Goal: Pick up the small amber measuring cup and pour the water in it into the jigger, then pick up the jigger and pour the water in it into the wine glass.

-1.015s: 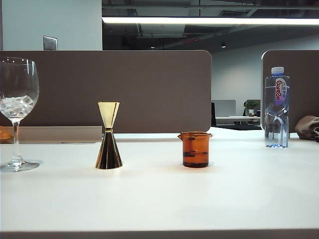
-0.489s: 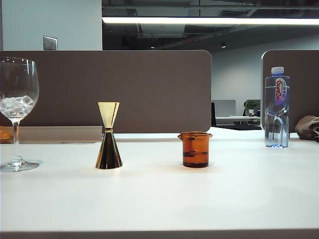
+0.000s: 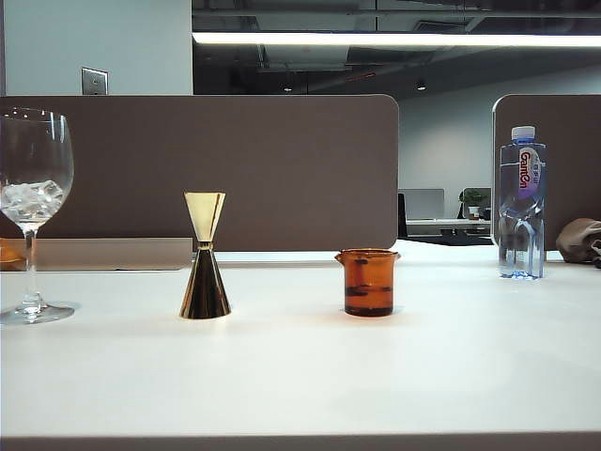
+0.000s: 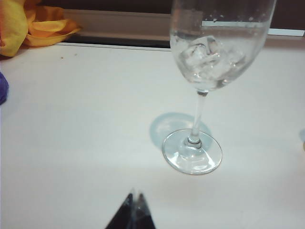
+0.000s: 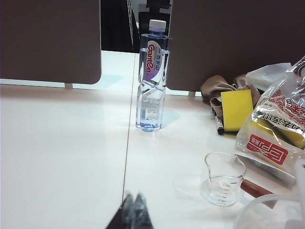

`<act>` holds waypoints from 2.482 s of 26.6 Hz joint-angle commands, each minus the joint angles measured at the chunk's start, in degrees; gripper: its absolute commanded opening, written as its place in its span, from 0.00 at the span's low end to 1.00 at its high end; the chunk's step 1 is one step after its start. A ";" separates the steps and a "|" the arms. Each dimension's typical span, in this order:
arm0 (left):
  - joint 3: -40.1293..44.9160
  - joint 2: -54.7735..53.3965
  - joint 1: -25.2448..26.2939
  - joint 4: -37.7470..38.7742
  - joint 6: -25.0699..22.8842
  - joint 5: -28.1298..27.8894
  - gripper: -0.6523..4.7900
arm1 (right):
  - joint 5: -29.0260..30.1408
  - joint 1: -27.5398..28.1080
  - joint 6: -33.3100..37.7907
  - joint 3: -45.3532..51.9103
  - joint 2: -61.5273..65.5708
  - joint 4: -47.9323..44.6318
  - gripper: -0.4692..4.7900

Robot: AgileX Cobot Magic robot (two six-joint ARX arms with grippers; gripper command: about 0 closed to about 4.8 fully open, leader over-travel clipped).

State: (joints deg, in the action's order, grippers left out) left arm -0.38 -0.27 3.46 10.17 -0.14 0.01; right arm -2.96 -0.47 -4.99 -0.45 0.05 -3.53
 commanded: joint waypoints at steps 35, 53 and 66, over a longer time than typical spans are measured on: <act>-33.24 -0.09 0.00 23.82 6.69 11.02 0.12 | 31.50 0.02 52.57 -5.35 0.07 -3.39 0.08; -43.30 -22.84 0.00 30.42 6.19 33.31 0.12 | 32.74 -0.07 36.24 -26.95 9.70 33.59 0.08; -54.45 -24.63 0.00 41.79 0.74 25.86 0.12 | 37.62 -2.16 30.03 -34.64 28.02 29.73 0.10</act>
State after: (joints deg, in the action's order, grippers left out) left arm -54.81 -24.88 3.44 51.88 2.76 24.49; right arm 34.24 -2.11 25.47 -34.74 27.70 30.39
